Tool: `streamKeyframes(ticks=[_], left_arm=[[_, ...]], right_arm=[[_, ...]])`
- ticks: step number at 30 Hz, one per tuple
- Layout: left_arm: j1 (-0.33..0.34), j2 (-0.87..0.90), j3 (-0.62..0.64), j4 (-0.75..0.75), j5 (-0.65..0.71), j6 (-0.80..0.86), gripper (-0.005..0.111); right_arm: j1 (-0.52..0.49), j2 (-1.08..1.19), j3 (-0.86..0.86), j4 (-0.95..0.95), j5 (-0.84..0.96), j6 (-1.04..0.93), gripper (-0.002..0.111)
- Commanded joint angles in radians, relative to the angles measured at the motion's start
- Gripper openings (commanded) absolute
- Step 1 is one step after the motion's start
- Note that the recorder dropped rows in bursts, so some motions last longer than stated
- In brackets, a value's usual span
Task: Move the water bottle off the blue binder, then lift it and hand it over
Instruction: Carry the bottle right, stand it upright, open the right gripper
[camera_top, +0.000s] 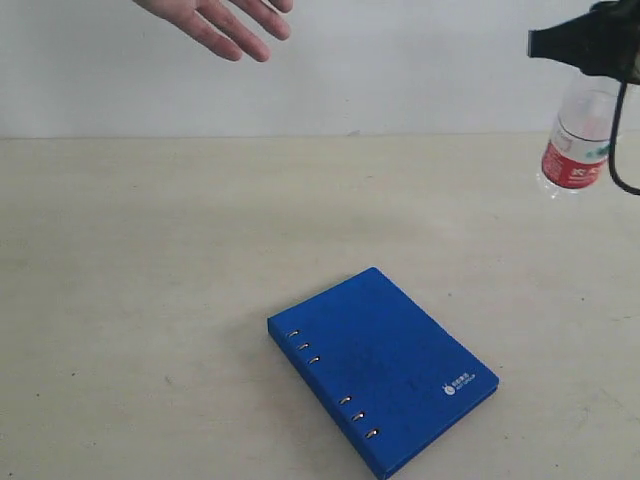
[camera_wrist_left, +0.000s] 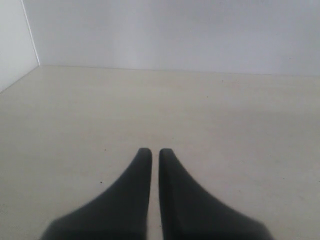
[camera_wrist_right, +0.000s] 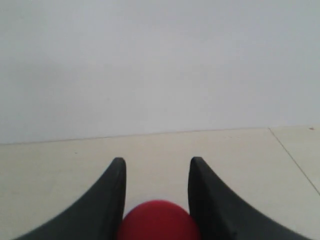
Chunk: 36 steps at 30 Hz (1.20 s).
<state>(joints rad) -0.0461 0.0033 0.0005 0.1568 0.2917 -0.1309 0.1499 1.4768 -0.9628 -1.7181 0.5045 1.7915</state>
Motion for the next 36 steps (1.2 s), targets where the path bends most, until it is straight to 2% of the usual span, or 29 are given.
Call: streamKeyframes(ticks=[1,9,29,32,36], left_arm=[[0.003,-0.003,0.0,-0.002,-0.008,0.002,0.005],[0.003,-0.003,0.0,-0.002,-0.008,0.002,0.005],[0.003,-0.003,0.0,-0.002,-0.008,0.002,0.005],[0.003,-0.003,0.0,-0.002,-0.008,0.002,0.005],[0.003,-0.003,0.0,-0.002,-0.008,0.002,0.005]], right_arm=[[-0.052,-0.01,0.056,-0.026,0.006,-0.055,0.0],[-0.051,-0.006,0.079,-0.026,-0.104,-0.06,0.0],[-0.051,0.104,0.077,-0.026,-0.124,-0.065,0.0],[-0.051,0.104,0.077,-0.026,-0.124,-0.052,0.011],[-0.051,0.104,0.075,-0.026,-0.124,-0.05,0.042]])
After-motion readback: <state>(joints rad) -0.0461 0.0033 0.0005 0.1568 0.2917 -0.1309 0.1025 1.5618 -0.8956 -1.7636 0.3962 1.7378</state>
